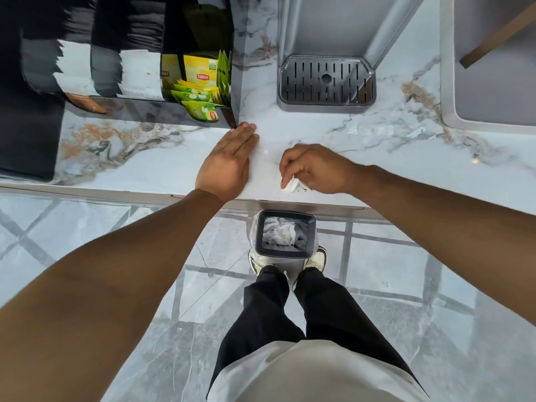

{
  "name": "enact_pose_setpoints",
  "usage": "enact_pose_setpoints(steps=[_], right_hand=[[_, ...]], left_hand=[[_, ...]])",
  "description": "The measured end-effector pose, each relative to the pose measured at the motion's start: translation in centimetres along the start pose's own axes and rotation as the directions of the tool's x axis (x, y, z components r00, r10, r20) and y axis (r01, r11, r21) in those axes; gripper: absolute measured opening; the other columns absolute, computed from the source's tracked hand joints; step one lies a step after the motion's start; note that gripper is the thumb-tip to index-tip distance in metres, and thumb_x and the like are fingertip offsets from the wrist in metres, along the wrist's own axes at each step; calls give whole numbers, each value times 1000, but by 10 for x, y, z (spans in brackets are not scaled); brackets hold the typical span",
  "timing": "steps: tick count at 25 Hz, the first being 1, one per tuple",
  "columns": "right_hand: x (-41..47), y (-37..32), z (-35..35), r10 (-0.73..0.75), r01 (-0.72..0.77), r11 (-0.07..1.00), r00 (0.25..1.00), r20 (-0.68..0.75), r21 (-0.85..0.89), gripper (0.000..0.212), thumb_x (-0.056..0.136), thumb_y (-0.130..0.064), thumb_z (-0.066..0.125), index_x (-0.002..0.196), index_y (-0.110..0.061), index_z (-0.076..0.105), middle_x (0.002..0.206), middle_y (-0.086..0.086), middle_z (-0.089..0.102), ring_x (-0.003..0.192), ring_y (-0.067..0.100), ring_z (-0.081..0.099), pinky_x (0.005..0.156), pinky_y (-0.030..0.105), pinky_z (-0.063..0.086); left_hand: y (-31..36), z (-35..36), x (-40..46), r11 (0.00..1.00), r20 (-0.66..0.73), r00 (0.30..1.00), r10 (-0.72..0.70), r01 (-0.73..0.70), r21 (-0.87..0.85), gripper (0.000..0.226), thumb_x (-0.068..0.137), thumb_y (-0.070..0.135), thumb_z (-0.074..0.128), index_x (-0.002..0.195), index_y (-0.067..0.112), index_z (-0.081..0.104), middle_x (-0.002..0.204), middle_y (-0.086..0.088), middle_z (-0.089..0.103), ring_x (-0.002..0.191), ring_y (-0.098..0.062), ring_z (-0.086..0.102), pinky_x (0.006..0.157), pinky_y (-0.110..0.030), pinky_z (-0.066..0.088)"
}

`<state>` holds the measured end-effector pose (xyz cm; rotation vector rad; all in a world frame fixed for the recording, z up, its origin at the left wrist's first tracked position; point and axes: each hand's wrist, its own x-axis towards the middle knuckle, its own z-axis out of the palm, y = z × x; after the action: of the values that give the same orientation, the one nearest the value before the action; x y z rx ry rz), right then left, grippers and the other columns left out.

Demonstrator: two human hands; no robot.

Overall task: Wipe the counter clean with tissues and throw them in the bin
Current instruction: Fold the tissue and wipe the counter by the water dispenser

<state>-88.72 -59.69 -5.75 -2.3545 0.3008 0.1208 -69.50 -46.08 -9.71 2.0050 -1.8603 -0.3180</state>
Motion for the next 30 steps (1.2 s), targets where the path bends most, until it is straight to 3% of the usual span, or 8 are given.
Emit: enact_pose_setpoints(steps=[4, 7, 12, 17, 22, 26, 28, 30], right_hand=[[-25, 31, -5, 303, -290, 952, 846, -439, 100, 36, 81, 15, 56, 98, -8, 77, 97, 16, 63, 95, 33, 60, 86, 43, 51], [-55, 28, 26, 375, -375, 919, 736, -564, 121, 33, 88, 8, 56, 106, -12, 75, 102, 14, 61, 98, 33, 58, 88, 37, 50], [-53, -9, 69, 401, -338, 916, 733, -550, 217, 38, 87, 10, 56, 112, -13, 73, 105, 8, 57, 102, 27, 54, 96, 15, 41], [-37, -19, 64, 317, -267, 948, 834, -451, 173, 42, 81, 17, 60, 108, -11, 75, 103, 11, 61, 97, 31, 55, 90, 26, 45], [-20, -17, 33, 60, -47, 995, 987, -146, 90, 42, 75, 18, 58, 95, -13, 79, 96, 9, 65, 90, 27, 56, 83, 28, 43], [-45, -18, 23, -23, 17, 999, 991, 130, 49, 40, 77, 16, 60, 97, -13, 78, 97, 8, 66, 96, 23, 57, 85, 31, 47], [-60, -19, 21, 131, -117, 961, 991, -38, 251, 38, 80, 17, 59, 97, -12, 78, 96, 9, 66, 91, 20, 61, 82, 28, 51], [-58, -6, 12, 383, -221, 878, 857, -346, 425, 34, 84, 12, 59, 99, -12, 77, 96, 9, 66, 88, 16, 63, 81, 21, 53]], left_hand=[[-3, 3, -1, 1000, -12, 1000, 5, -5, 1, 43, 92, -4, 43, 135, -5, 52, 147, -22, 45, 140, -37, 38, 117, -51, 32], [-2, 2, -1, 1000, -11, 1000, 5, -5, 10, 43, 92, -5, 43, 133, -6, 53, 146, -23, 47, 139, -38, 40, 116, -52, 33], [2, 0, 0, 1000, -15, 1000, 0, 0, 16, 41, 90, -8, 46, 131, -8, 54, 144, -25, 48, 138, -40, 41, 115, -53, 35], [3, 0, 0, 999, -23, 1000, -2, 3, 35, 41, 91, -8, 45, 130, -8, 55, 143, -25, 50, 137, -40, 43, 114, -53, 36], [3, 1, 0, 999, -23, 1000, -2, 3, 48, 41, 91, -7, 43, 131, -8, 54, 143, -25, 49, 137, -40, 42, 114, -53, 36], [4, 3, 0, 999, -24, 1000, -12, 13, 49, 43, 90, -8, 42, 131, -7, 55, 144, -24, 49, 138, -39, 41, 114, -53, 35], [2, 3, 0, 999, -21, 1000, -15, 16, 46, 43, 90, -9, 42, 131, -7, 55, 144, -24, 49, 138, -39, 41, 114, -52, 35], [3, 2, 0, 999, -19, 1000, -23, 24, 45, 43, 90, -8, 42, 131, -6, 55, 144, -24, 48, 138, -38, 41, 115, -52, 34]])
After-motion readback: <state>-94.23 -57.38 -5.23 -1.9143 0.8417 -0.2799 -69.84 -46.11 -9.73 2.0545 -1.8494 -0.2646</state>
